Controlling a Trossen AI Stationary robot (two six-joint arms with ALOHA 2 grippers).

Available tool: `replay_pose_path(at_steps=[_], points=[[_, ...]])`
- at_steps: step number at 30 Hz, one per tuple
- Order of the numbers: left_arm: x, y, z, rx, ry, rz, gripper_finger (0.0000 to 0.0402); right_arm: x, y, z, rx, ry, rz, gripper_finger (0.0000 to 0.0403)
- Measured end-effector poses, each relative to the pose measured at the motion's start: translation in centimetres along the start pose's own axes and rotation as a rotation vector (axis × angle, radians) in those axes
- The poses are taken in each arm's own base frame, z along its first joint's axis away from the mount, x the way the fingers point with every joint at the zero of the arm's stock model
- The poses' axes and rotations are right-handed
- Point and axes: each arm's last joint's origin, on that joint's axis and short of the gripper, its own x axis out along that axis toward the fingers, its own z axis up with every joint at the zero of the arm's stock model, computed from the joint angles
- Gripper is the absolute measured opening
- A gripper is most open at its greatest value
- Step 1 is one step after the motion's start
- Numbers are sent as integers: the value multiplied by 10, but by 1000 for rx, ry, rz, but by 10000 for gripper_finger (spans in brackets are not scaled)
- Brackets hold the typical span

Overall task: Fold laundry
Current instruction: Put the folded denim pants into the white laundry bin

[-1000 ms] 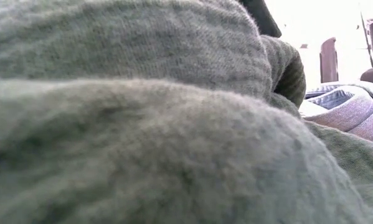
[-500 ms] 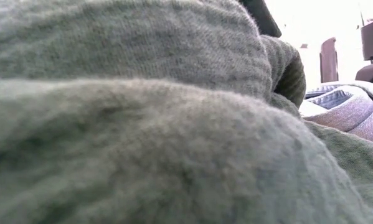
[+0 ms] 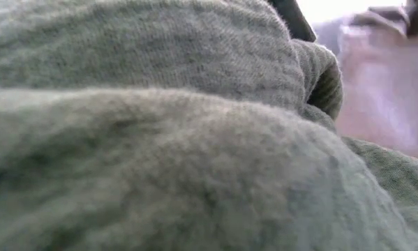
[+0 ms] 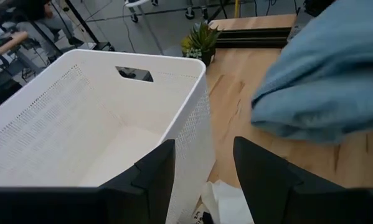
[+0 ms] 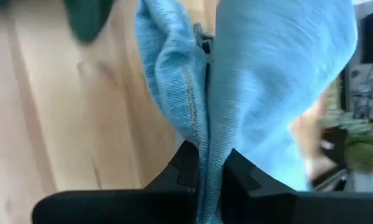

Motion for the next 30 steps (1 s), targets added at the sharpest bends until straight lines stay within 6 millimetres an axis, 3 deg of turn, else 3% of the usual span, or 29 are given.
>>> replay_pose_path(at_steps=[9,17,23,30], points=[[-3,5,1,60,-7,27,173,-42,-41,25,95,-255,22,16],[-48,49,21,-7,-127,7,173,-79,-87,42,98,-424,0,16],[-85,80,20,-54,-172,-74,173,-116,-138,59,151,-611,-95,16],[-104,93,-1,-100,-74,-71,173,-138,-208,107,271,-838,-64,16]])
